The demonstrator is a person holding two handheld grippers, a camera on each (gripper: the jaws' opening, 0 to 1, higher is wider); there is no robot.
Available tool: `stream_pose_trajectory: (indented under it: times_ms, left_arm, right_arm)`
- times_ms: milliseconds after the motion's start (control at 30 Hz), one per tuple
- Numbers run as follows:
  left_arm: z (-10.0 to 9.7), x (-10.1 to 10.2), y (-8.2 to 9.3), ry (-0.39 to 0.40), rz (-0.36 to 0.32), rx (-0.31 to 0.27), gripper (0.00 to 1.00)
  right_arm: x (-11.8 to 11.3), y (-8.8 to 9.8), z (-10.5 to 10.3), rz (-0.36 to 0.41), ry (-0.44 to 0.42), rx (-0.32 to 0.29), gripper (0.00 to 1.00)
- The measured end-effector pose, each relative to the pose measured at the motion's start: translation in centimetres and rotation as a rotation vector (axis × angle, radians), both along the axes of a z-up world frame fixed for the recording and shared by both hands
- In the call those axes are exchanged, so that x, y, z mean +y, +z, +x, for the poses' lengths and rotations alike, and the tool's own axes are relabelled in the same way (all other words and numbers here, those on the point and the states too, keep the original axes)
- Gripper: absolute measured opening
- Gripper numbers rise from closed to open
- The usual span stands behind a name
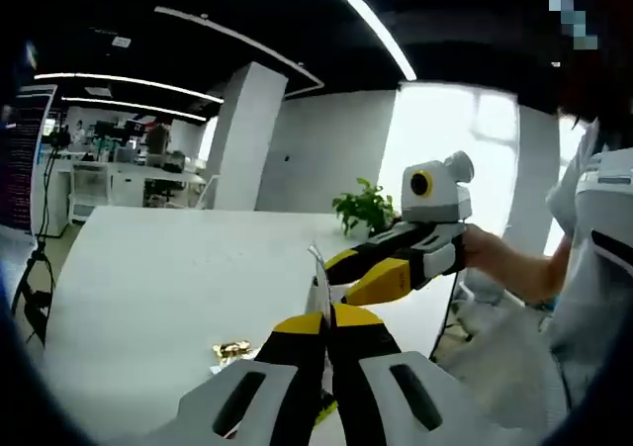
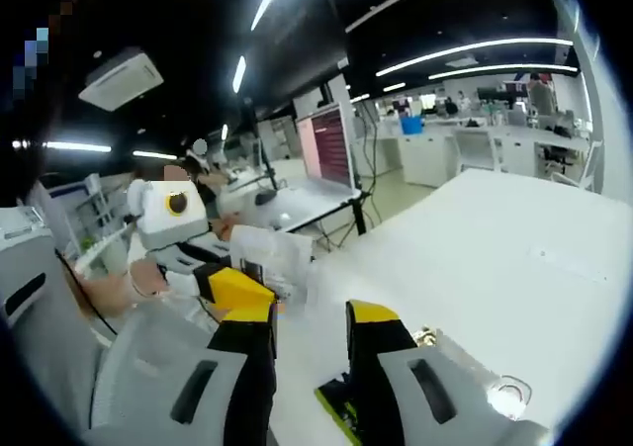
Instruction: Arrange the skincare products in the storage area until every visible bottle or jar stands upright without overlapping.
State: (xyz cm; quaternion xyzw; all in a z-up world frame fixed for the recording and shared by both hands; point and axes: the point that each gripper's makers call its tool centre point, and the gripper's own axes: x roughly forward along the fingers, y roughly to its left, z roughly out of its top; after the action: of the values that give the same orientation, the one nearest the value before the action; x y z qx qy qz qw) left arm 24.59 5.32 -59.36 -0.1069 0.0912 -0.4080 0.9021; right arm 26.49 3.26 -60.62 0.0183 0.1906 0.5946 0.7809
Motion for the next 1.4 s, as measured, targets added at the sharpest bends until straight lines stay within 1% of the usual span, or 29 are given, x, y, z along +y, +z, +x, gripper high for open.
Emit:
stream_pose_trajectory:
  times_ms: [33,67,100,133,200,267,333,433,467,500,533,600,633,733,800,900,967,1067,1133,1200,1233,1267,1400]
  left_arm:
    - [-0.6,-0.3,0.5,-0.034,-0.005,-0.002,0.0]
    - [-0.7,-0.3,0.9,-0.036,-0.016,-0.012,0.0]
    - [-1.2,-0.7,1.5,-0.076,-0.045,-0.014,0.0]
    - [-1.2,-0.5,1.6,-0.071,-0.045,-0.006,0.0]
    - [-1.9,-0.9,2.2,-0.125,-0.076,0.002,0.0]
    - [-2.4,-1.1,2.6,-0.153,-0.11,0.003,0.0]
    - [-2.6,-1.2,2.8,-0.169,-0.129,0.009,0.0]
    - [-2.9,-1.3,3.1,-0.187,-0.191,0.032,0.0]
    - [-3.0,-1.3,3.2,-0.193,-0.21,0.037,0.0]
    - [-3.1,-1.2,3.1,-0.194,-0.214,0.04,0.0]
    - [-3.1,-1.2,3.1,-0.193,-0.225,0.05,0.0]
    - [-3.2,-1.2,2.8,-0.187,-0.214,0.05,0.0]
    - [-3.1,-1.2,2.7,-0.181,-0.208,0.053,0.0]
    - [-3.2,-1.2,2.4,-0.181,-0.205,0.057,0.0]
    - [-3.3,-1.3,2.0,-0.179,-0.187,0.062,0.01]
    - [-3.1,-1.3,1.5,-0.169,-0.167,0.069,0.05]
    - [-3.0,-1.1,1.4,-0.161,-0.162,0.069,0.11]
    - [-2.6,-0.6,1.5,-0.138,-0.173,0.065,0.21]
    - [-2.2,0.1,1.7,-0.114,-0.182,0.06,0.22]
    - [-1.7,0.8,1.9,-0.09,-0.203,0.065,0.22]
    - [-1.7,1.0,1.9,-0.089,-0.208,0.064,0.22]
    - [-1.5,1.3,2.1,-0.085,-0.221,0.065,0.2]
    - [-1.3,1.8,1.9,-0.074,-0.229,0.083,0.1]
  right_arm:
    - [0.0,0.5,-0.7,0.035,0.022,0.021,0.25]
    - [0.0,0.8,-1.2,0.051,0.042,0.027,0.24]
    - [-0.2,1.3,-1.4,0.076,0.04,0.031,0.22]
    - [-0.1,1.8,-2.1,0.102,0.07,0.033,0.2]
    - [-0.1,2.4,-2.7,0.134,0.081,0.059,0.18]
    - [-0.1,2.7,-3.5,0.141,0.114,0.045,0.18]
    - [-0.1,3.2,-4.1,0.163,0.136,0.04,0.14]
    - [0.0,3.7,-4.7,0.179,0.154,0.038,0.08]
    - [0.1,3.9,-4.9,0.182,0.156,0.027,0.08]
    - [0.1,4.0,-5.0,0.183,0.163,0.012,0.08]
    - [0.2,4.0,-5.0,0.183,0.163,0.011,0.07]
    - [0.2,3.8,-5.0,0.176,0.167,0.01,0.05]
    - [0.2,3.7,-5.1,0.175,0.168,0.009,0.02]
    - [0.2,3.6,-5.2,0.173,0.169,0.009,0.02]
    - [0.3,3.5,-5.3,0.171,0.173,0.009,0.01]
    - [0.3,3.3,-5.5,0.162,0.178,0.019,0.01]
    - [0.3,3.3,-5.3,0.166,0.163,0.021,0.01]
    - [0.1,3.2,-5.1,0.17,0.152,0.04,0.01]
    - [0.1,2.6,-5.1,0.152,0.152,0.045,0.01]
    - [0.3,1.9,-5.3,0.136,0.158,0.051,0.01]
    - [0.4,1.6,-5.4,0.13,0.16,0.061,0.01]
    - [0.5,1.2,-5.6,0.125,0.157,0.084,0.01]
    - [0.8,0.3,-5.7,0.124,0.154,0.123,0.01]
